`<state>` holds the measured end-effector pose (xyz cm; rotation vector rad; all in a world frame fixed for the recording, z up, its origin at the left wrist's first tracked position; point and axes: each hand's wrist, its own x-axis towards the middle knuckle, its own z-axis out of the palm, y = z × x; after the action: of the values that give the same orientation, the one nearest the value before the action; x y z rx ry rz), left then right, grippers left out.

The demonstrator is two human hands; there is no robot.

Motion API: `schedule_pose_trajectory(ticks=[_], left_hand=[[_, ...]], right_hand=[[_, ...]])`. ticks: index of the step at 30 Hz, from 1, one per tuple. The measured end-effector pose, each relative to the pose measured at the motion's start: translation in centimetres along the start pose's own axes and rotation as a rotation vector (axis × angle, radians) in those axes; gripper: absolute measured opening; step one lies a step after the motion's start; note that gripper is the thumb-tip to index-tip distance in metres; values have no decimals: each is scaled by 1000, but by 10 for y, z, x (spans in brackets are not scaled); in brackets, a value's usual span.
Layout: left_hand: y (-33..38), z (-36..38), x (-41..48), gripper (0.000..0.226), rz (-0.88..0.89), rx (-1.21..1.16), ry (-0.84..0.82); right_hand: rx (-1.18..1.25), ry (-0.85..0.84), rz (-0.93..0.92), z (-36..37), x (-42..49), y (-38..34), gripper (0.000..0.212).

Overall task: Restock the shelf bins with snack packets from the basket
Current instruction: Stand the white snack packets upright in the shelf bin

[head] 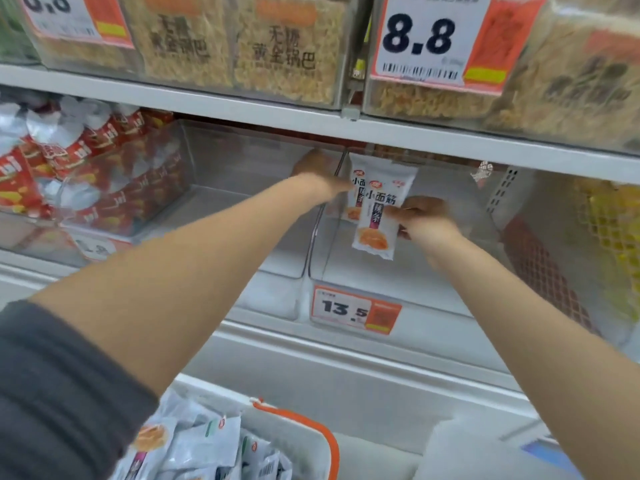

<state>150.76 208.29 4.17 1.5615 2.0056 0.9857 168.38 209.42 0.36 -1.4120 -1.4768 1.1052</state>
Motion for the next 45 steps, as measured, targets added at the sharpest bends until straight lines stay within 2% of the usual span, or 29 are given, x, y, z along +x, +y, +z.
schedule_pose_trajectory(ticks=[3,5,11,14,19,23,27,31,34,39,43,45], left_hand=[[-6,7,31,72,-67,-111,-57],[-6,12,48,71,-89,-135,-84],[-10,23,70,30,-166,-217,-34],[-14,27,72,59,-209,-291,-52],[-19,29,68,64,-232,-393,-58],[-24,30,68,56,-235,-430,-67],[-21,26,71,70,-108,-212,-20],[-10,20,67,81,41,93,-81],[-8,21,64,91,86,153,-98],[-8,21,62,71,74,204,-59],[-8,19,38,52,5,191,-69],[-8,17,19,54,-49,148,-52]], right_hand=[[-112,-6,-23,25,38,10,5],[-132,-6,-43,36,57,19,11],[-396,-49,-90,41,65,31,50],[-385,41,-180,42,68,33,45],[-363,67,-196,51,70,35,42],[-355,92,-151,55,72,37,42],[-339,125,-109,54,72,39,50],[-333,113,-109,57,71,39,42],[-323,120,-109,58,71,38,35],[-345,78,-84,53,70,37,41],[-345,39,-31,49,56,23,60],[-308,41,-19,46,42,14,64]])
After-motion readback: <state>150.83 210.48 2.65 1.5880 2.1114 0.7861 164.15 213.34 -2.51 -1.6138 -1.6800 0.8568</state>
